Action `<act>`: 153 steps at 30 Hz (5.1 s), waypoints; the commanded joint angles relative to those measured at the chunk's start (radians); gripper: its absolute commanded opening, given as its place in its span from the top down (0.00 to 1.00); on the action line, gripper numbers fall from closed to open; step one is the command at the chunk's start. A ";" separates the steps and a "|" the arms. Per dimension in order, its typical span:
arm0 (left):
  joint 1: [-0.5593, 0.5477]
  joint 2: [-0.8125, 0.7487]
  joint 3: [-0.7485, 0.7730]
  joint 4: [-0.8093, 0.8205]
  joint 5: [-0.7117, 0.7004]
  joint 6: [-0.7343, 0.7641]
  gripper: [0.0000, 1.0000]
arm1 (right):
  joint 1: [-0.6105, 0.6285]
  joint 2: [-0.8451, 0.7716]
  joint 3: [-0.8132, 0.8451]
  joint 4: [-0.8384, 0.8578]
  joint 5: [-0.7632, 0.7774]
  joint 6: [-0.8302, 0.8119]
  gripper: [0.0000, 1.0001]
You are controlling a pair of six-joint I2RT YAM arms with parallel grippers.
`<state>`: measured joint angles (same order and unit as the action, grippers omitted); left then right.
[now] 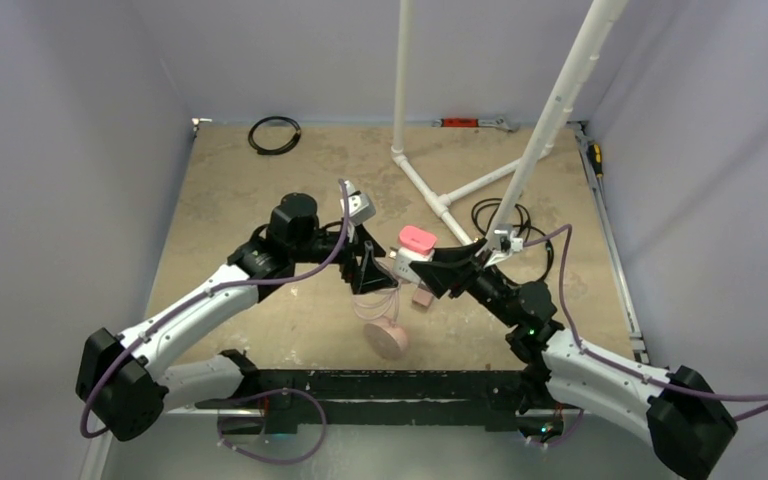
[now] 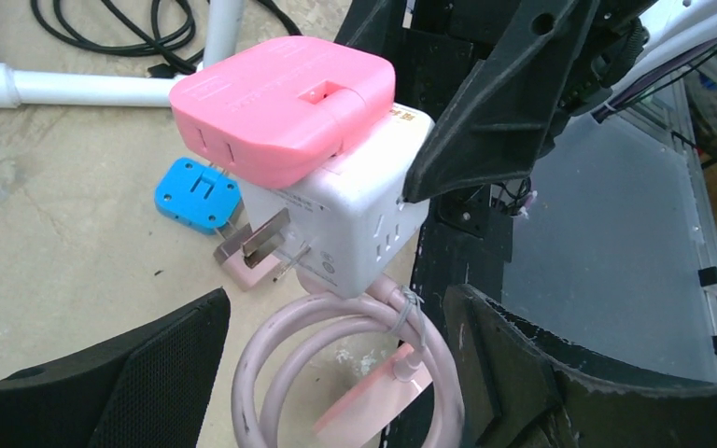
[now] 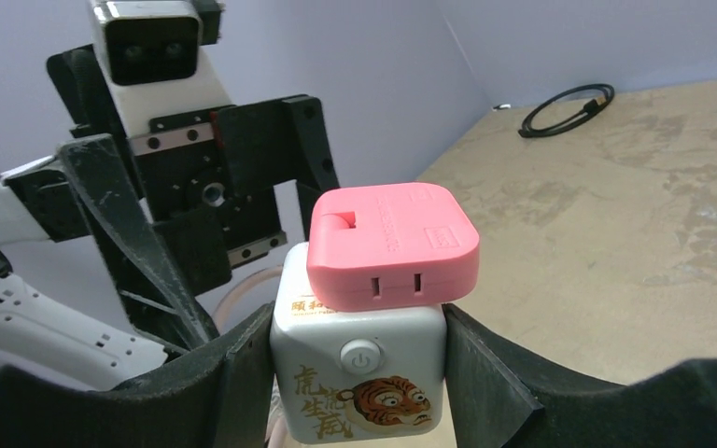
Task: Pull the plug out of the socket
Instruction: Remove the plug from the socket.
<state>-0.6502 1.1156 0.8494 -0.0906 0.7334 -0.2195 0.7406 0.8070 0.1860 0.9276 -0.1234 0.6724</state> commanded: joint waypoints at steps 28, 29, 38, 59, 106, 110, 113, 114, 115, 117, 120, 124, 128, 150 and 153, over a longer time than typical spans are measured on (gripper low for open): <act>-0.016 0.146 -0.062 0.317 0.103 -0.220 0.15 | 0.004 0.030 0.006 0.289 -0.055 0.111 1.00; -0.016 0.147 -0.061 0.305 0.090 -0.214 0.15 | 0.004 0.032 0.007 0.290 -0.057 0.111 1.00; -0.016 0.150 -0.059 0.307 0.073 -0.228 0.40 | 0.004 0.093 0.004 0.331 -0.052 0.117 1.00; -0.016 0.072 -0.058 0.210 0.042 -0.105 1.00 | -0.006 0.057 0.073 0.038 -0.074 0.064 0.34; -0.080 0.049 -0.033 0.095 0.095 0.039 1.00 | -0.216 0.198 0.417 -0.476 -0.643 -0.214 0.34; -0.081 0.049 -0.032 0.093 0.093 0.038 1.00 | -0.216 0.199 0.426 -0.488 -0.637 -0.234 0.36; -0.082 0.052 -0.030 0.092 0.084 0.038 1.00 | -0.216 0.191 0.426 -0.476 -0.649 -0.234 0.39; -0.082 0.053 -0.030 0.092 0.080 0.038 1.00 | -0.215 0.189 0.427 -0.472 -0.655 -0.233 0.41; -0.081 0.055 -0.029 0.092 0.076 0.039 1.00 | -0.216 0.187 0.428 -0.465 -0.662 -0.229 0.42; -0.081 0.061 -0.027 0.092 0.061 0.039 1.00 | -0.216 0.181 0.428 -0.455 -0.667 -0.223 0.42; -0.081 0.073 -0.021 0.047 0.034 0.039 1.00 | -0.216 0.169 0.426 -0.447 -0.668 -0.220 0.43; -0.082 0.093 -0.016 0.039 0.027 0.035 1.00 | -0.216 0.154 0.428 -0.444 -0.664 -0.221 0.42; -0.082 0.109 -0.012 0.027 0.026 0.034 1.00 | -0.216 0.153 0.439 -0.455 -0.668 -0.225 0.37; -0.079 0.137 -0.002 0.000 0.017 0.035 1.00 | -0.216 0.147 0.497 -0.562 -0.716 -0.299 0.37; -0.078 0.144 0.004 -0.012 0.002 0.038 1.00 | -0.216 0.134 0.491 -0.564 -0.724 -0.300 0.41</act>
<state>-0.7338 1.2480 0.8154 -0.0685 0.7734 -0.1894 0.5209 0.9836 0.6308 0.3531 -0.7769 0.3794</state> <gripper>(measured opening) 0.438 0.613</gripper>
